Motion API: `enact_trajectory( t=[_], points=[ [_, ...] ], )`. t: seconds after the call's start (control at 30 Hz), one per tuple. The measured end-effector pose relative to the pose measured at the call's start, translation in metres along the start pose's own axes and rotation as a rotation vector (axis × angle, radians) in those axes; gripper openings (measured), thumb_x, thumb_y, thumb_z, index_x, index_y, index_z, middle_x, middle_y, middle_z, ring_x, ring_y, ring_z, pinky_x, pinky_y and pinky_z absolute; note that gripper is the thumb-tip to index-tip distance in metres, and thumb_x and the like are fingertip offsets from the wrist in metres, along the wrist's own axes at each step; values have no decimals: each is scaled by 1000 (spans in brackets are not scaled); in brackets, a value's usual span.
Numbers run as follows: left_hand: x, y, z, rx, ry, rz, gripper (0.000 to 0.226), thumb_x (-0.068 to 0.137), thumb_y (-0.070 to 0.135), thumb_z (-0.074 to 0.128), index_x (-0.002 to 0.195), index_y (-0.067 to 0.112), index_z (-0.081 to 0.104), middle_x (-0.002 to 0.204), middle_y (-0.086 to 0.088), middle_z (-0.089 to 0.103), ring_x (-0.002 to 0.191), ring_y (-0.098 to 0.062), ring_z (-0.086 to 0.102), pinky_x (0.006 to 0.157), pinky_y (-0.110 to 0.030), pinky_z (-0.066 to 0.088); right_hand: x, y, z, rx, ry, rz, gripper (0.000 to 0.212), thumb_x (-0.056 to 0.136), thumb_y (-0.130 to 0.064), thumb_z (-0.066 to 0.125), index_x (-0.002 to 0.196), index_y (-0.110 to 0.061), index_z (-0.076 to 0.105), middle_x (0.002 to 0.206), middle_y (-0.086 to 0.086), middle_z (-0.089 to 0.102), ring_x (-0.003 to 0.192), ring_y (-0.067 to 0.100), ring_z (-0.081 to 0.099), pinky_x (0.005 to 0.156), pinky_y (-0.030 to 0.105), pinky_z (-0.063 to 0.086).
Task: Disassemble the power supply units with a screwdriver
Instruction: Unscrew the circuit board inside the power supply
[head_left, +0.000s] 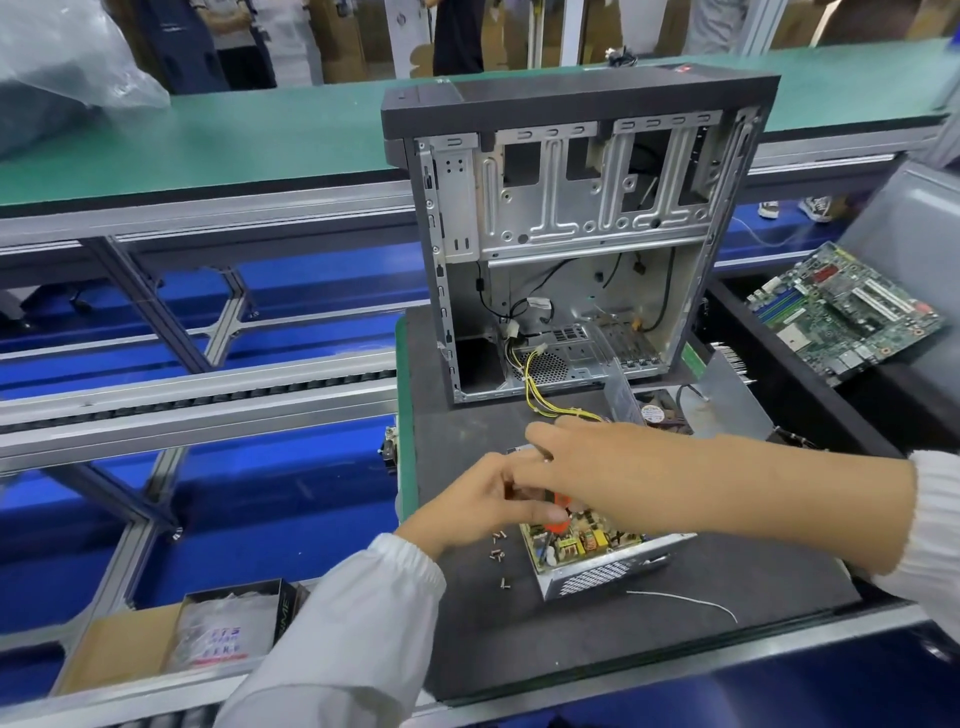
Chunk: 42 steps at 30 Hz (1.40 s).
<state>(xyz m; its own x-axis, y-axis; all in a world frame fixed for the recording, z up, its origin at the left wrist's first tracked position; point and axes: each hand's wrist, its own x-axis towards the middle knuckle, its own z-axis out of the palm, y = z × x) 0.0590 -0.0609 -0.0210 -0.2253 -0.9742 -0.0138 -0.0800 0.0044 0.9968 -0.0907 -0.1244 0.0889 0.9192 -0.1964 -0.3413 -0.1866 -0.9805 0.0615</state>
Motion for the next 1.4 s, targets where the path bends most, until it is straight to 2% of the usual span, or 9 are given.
enact_trajectory(
  t=[0.23, 0.37, 0.53, 0.63, 0.77, 0.97, 1.13, 1.2, 1.4],
  points=[
    [13, -9, 18, 92, 170, -21, 59, 64, 15, 89, 100, -12, 51, 84, -31, 57, 80, -23, 49, 75, -55, 46, 2, 0, -5, -72, -95, 263, 39, 101, -50, 31, 115, -18, 49, 72, -2, 31, 80, 22, 52, 56, 32, 30],
    [6, -4, 16, 40, 50, -4, 27, 71, 20, 82, 86, 32, 63, 68, 1, 34, 64, -9, 33, 61, -21, 30, 2, 3, 1, -77, -119, 179, 19, 101, -33, 42, 109, -17, 37, 91, 6, 53, 70, 23, 44, 50, 32, 26],
    [-3, 0, -3, 50, 18, -12, 14, 88, 12, 70, 94, 24, 70, 70, -19, 27, 62, -25, 30, 67, -28, 28, 1, 7, -5, -70, -83, -11, 50, 87, 2, 51, 128, -21, 35, 91, 0, 27, 77, 20, 41, 52, 29, 23],
    [-4, 0, -2, 106, -1, 49, 26, 84, -3, 69, 101, 17, 66, 58, 14, 45, 57, 9, 44, 63, -5, 35, 2, 14, -14, 2, -167, -26, 42, 90, -18, 61, 124, -22, 39, 91, -2, 31, 69, 14, 39, 56, 29, 31],
    [-1, -11, 3, 102, 156, 6, 32, 73, 4, 83, 84, -3, 54, 62, 10, 39, 56, -3, 30, 57, -18, 27, 3, 11, -11, 77, -147, 188, 51, 87, -67, 42, 98, -18, 33, 73, -4, 35, 68, 18, 48, 53, 32, 33],
    [-8, -1, -3, -5, 28, -16, 37, 81, 3, 75, 95, 36, 65, 75, -12, 34, 69, -26, 29, 65, -29, 27, 14, 3, 0, 29, -125, 41, 27, 99, -38, 43, 118, -19, 37, 74, -4, 38, 70, 23, 49, 53, 33, 32],
    [-5, 0, -6, 10, 37, -87, 13, 83, -3, 71, 86, 9, 71, 71, -16, 53, 68, -14, 50, 72, -24, 40, 10, 6, -10, -55, -238, -69, 54, 84, 5, 50, 127, -22, 33, 98, 2, 27, 78, 25, 52, 56, 39, 45],
    [-3, -2, -1, 29, 74, -55, 21, 78, -6, 75, 79, 15, 72, 69, 9, 58, 65, -4, 50, 70, -16, 40, 6, 12, -13, 11, -273, -49, 50, 87, -5, 57, 127, -24, 34, 99, -3, 28, 73, 14, 47, 51, 31, 38],
    [4, -5, 11, 17, 171, -59, 41, 72, 2, 83, 90, -11, 48, 71, -28, 46, 67, -25, 31, 63, -34, 25, 9, 9, -13, 33, -158, 249, 46, 94, -62, 33, 92, -17, 43, 80, 1, 50, 68, 19, 51, 58, 32, 39]
  ],
)
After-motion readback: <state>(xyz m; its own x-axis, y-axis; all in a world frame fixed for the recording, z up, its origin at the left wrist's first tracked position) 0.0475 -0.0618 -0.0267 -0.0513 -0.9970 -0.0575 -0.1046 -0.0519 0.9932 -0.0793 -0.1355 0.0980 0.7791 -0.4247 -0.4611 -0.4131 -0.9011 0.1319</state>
